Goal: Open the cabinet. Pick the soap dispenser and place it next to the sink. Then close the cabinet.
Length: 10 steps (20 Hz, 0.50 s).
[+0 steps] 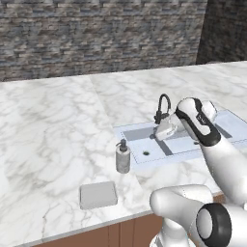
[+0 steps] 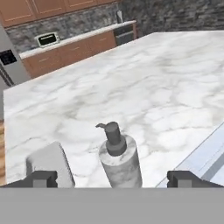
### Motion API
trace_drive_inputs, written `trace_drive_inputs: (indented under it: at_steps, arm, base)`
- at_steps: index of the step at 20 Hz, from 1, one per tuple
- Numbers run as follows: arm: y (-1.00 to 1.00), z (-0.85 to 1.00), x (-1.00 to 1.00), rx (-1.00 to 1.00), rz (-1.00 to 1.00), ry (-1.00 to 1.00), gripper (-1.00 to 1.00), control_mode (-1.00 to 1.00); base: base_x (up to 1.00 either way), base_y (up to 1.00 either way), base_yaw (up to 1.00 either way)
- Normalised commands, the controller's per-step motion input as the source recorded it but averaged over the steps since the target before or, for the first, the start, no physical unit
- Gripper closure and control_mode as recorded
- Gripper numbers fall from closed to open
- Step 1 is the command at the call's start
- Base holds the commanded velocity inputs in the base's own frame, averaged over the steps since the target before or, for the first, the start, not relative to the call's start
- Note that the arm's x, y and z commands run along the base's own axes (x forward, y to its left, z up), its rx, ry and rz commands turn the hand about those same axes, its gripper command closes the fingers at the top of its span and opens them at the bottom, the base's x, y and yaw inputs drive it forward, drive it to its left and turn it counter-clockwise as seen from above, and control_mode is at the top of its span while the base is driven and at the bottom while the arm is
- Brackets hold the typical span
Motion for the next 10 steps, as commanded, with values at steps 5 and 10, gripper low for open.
trace_drive_inputs:
  at_steps: [5,10]
  arm:
    - [0.0,1.0,-0.74,-0.12,-0.21,0.11,-1.0,-1.0]
    - [0.0,1.0,-0.76,-0.14,-0.25,0.08,-1.0,-1.0]
  base:
    - [0.0,0.0,0.0]
    - [0.0,0.0,0.0]
